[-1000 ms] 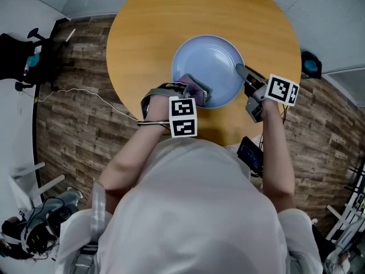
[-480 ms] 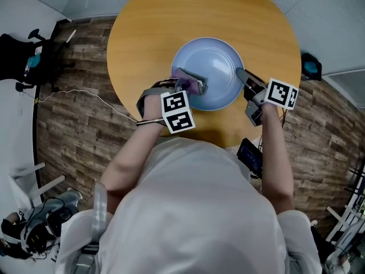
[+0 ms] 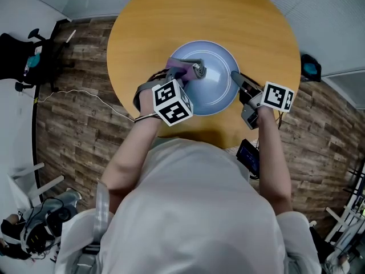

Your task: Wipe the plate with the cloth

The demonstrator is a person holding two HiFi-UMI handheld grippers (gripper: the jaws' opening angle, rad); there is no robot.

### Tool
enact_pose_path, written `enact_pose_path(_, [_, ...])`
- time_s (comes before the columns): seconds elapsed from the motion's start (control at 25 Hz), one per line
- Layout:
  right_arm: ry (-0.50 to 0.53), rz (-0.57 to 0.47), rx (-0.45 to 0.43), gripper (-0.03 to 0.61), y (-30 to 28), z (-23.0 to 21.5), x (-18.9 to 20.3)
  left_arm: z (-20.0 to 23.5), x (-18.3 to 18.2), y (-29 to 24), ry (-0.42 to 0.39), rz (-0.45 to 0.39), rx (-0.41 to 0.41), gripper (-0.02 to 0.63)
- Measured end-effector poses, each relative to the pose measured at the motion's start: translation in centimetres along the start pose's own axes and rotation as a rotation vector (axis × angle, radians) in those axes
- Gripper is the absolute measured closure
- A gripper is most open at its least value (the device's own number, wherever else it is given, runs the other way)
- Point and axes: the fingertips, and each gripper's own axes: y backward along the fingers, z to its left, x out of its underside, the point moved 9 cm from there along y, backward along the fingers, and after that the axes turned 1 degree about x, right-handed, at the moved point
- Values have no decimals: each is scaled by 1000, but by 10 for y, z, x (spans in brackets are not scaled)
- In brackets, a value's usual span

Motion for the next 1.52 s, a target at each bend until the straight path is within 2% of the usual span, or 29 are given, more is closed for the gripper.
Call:
enact_pose_path(0.2, [2, 27, 1, 489, -5, 7, 8, 10, -5, 7, -13, -17, -54, 543])
enact_pose_path(0.28, [10, 30, -30, 489, -10, 12, 10, 14, -7, 9, -12, -23, -73, 543])
enact_pose_path(0.64, [9, 42, -49, 491, -13, 17, 13, 28, -20, 16, -12, -54, -124, 543])
enact_pose_path(1.2, [-15, 41, -75, 488, -14, 25, 14, 24, -19, 9, -40, -30, -112, 543])
enact_pose_path(1.36, [-17, 28, -107, 487, -15, 27, 12, 23, -20, 9, -50, -25, -102, 543])
enact_pose_path(1.52, [-20, 25, -78, 486, -11, 23, 9, 20, -23, 7, -53, -24, -89, 543])
